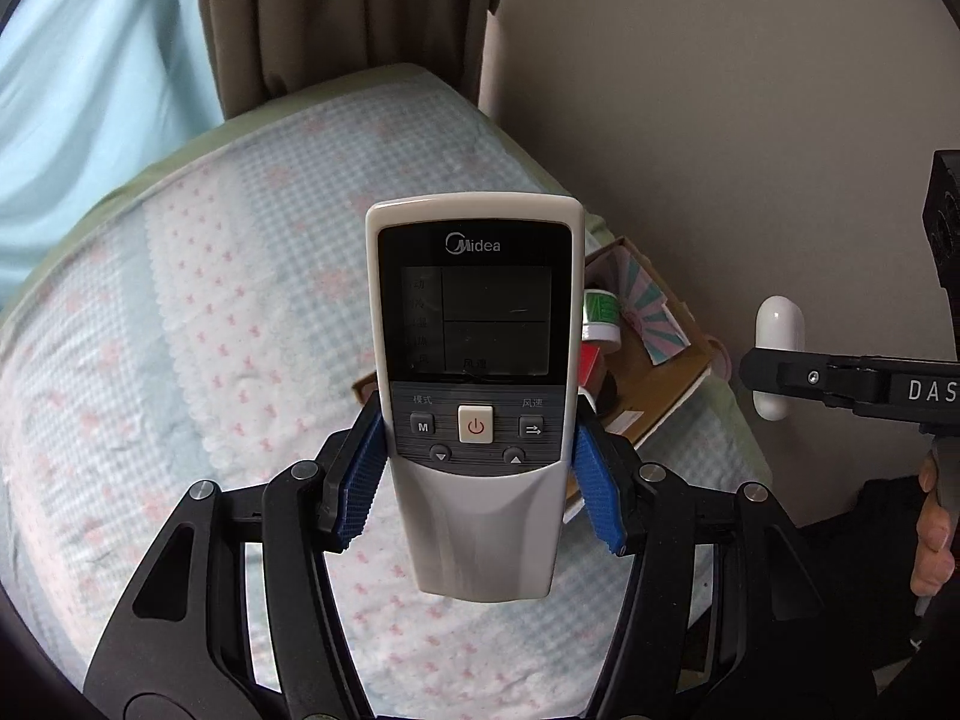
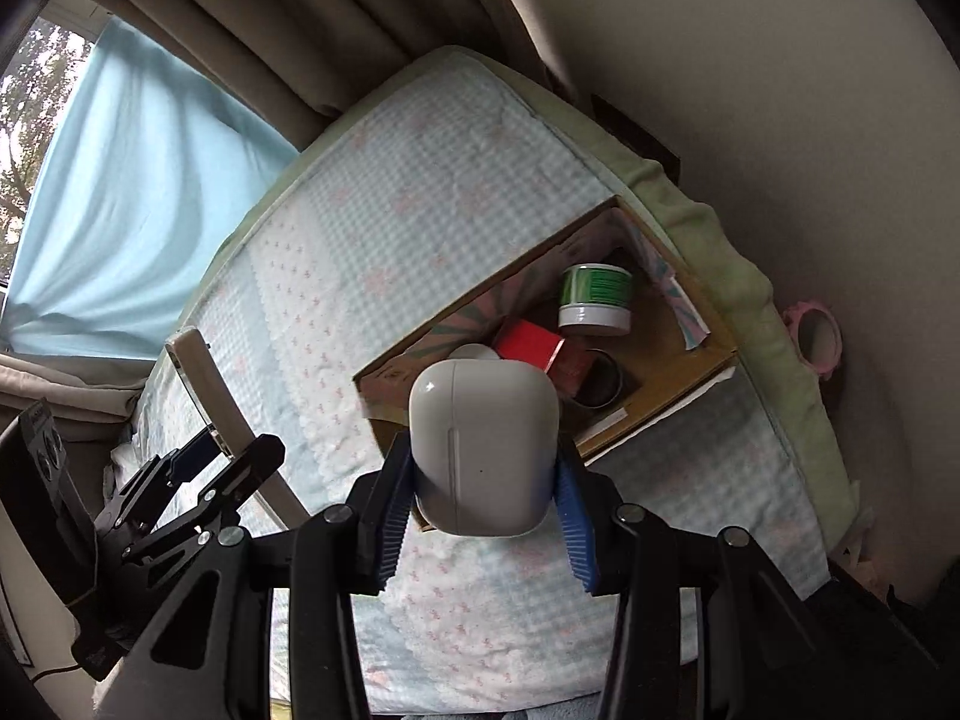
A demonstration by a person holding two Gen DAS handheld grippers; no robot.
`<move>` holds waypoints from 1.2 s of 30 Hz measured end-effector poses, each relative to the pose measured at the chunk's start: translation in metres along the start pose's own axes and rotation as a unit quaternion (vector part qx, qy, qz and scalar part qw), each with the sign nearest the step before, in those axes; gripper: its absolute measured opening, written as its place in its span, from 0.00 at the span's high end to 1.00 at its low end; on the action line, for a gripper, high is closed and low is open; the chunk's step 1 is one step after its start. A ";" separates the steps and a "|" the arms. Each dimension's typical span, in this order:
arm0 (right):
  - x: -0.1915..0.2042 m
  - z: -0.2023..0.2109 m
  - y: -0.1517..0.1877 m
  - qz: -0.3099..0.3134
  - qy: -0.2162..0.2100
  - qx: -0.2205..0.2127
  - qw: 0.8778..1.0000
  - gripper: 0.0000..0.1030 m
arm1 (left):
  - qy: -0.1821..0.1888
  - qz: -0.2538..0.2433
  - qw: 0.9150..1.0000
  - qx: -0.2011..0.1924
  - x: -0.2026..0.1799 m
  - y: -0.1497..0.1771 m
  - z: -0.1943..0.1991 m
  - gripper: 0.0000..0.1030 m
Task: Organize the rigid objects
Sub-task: 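Lift remote and earbud case and carry both over the box, then lower remote and earbud case into the box and open both grippers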
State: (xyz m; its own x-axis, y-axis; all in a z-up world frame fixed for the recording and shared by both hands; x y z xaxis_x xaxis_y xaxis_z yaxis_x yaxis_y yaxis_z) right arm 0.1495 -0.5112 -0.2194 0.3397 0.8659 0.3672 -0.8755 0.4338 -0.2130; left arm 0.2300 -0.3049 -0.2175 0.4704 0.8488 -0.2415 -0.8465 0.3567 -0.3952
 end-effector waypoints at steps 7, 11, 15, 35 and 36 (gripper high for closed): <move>-0.058 -0.038 -0.016 -0.026 0.010 0.030 0.999 0.60 | -0.001 -0.005 0.999 0.041 -0.027 -0.003 -0.062 0.47; -0.085 -0.065 -0.023 -0.040 0.009 0.048 0.998 0.60 | -0.008 -0.023 0.997 0.070 -0.034 -0.009 -0.103 0.47; -0.101 -0.090 -0.027 -0.051 0.005 0.063 0.997 0.60 | -0.026 -0.065 0.993 0.094 -0.043 -0.010 -0.131 0.47; -0.101 -0.150 -0.037 0.049 0.048 0.075 0.995 0.60 | -0.043 -0.301 0.933 0.193 -0.076 -0.030 -0.211 0.45; -0.101 -0.152 -0.037 0.052 0.051 0.075 0.995 0.57 | -0.035 -0.295 0.935 0.193 -0.075 -0.031 -0.211 0.27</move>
State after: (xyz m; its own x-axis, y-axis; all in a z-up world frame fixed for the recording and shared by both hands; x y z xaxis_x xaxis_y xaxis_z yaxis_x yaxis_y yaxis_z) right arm 0.1996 -0.5764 -0.3858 0.2719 0.9282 0.2542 -0.9464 0.3058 -0.1042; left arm 0.2737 -0.4621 -0.3741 0.8775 0.4792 -0.0176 -0.4788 0.8734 -0.0889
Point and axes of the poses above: each gripper's, at about its wrist camera, not at the fingertips, and z roughly against the way its jaws point, x to its left, y to its underside, the point moved 1 cm from there along -z, roughly the way its jaws point, and after that the axes turned 10 degrees about z, right-handed, at the moved point
